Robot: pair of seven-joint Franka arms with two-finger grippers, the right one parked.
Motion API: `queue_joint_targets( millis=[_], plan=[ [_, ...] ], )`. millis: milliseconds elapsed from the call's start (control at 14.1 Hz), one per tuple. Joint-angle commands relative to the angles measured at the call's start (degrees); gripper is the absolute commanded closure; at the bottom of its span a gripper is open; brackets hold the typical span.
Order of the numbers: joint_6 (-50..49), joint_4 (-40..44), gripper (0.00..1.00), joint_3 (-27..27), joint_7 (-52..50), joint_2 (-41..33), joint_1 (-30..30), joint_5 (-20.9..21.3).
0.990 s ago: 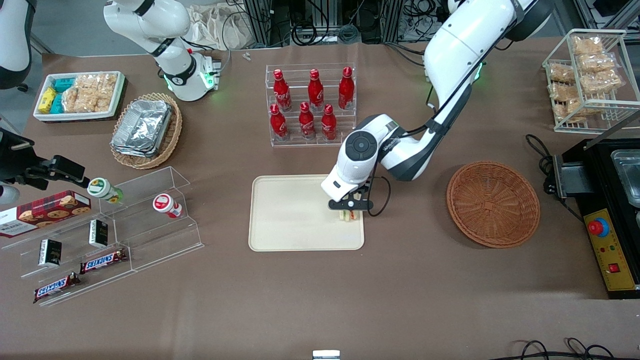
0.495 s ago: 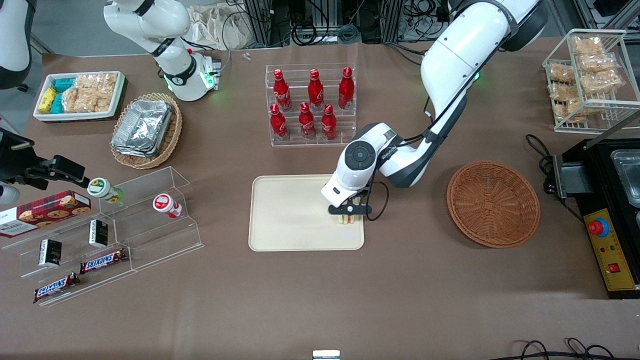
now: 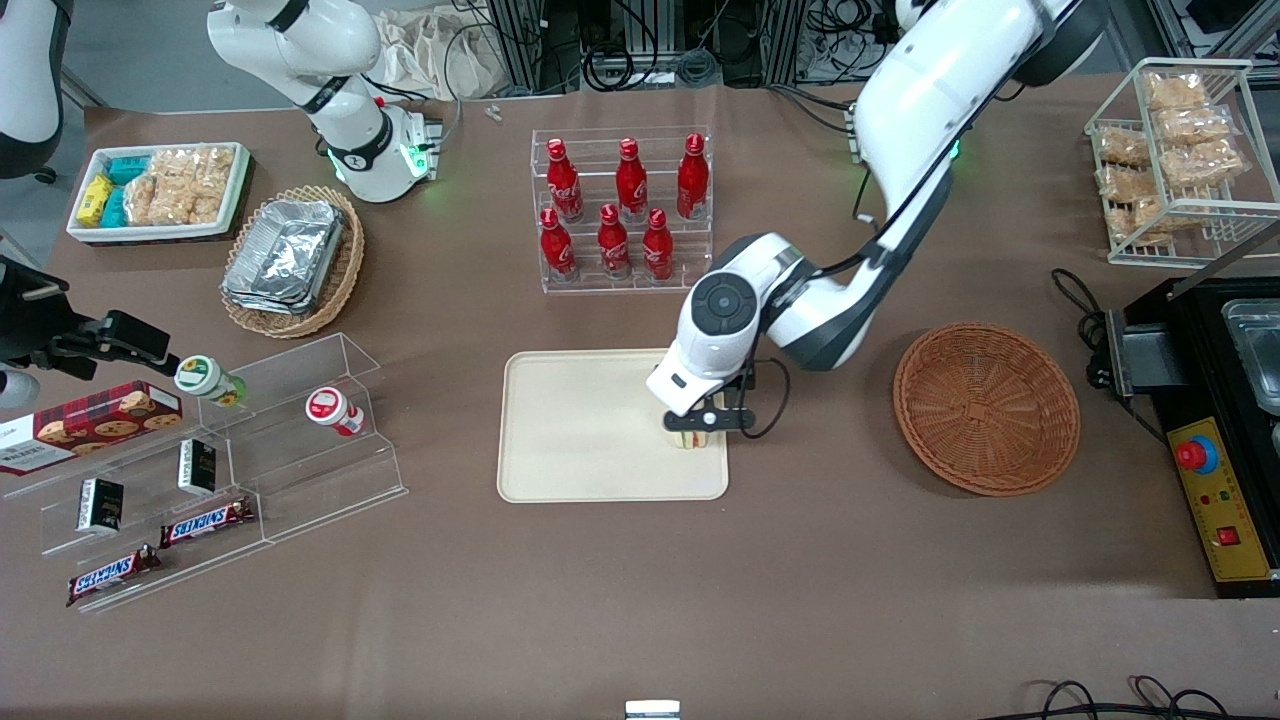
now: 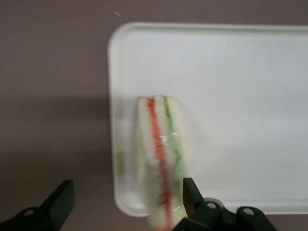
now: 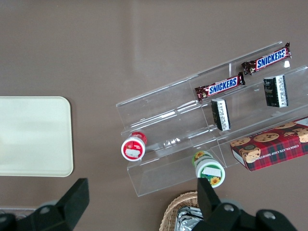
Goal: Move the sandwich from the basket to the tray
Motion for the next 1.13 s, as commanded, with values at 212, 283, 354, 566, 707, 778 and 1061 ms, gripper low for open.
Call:
queue_joint_targets(
  millis=[212, 283, 354, 566, 707, 778, 1061],
  plan=[
    [-21.27, -0.55, 0.00, -0.11, 10.13, -17.02, 8.14, -5.32],
    [-24.62, -0.63, 0.00, -0.11, 14.17, -18.88, 10.60, -7.44],
    [-26.65, -0.64, 0.00, -0.11, 17.26, -20.90, 12.97, -8.59],
    [-31.05, -0.90, 0.00, -0.03, 23.16, -27.05, 19.57, -10.53],
    [-34.65, -1.16, 0.00, 1.20, 24.32, -30.92, 22.04, -11.49],
    [-36.33, -1.42, 0.00, 3.82, 26.76, -32.68, 22.05, -11.67],
    [-39.68, -3.70, 0.00, 17.61, 39.25, -38.48, 18.81, -12.03]
  ],
)
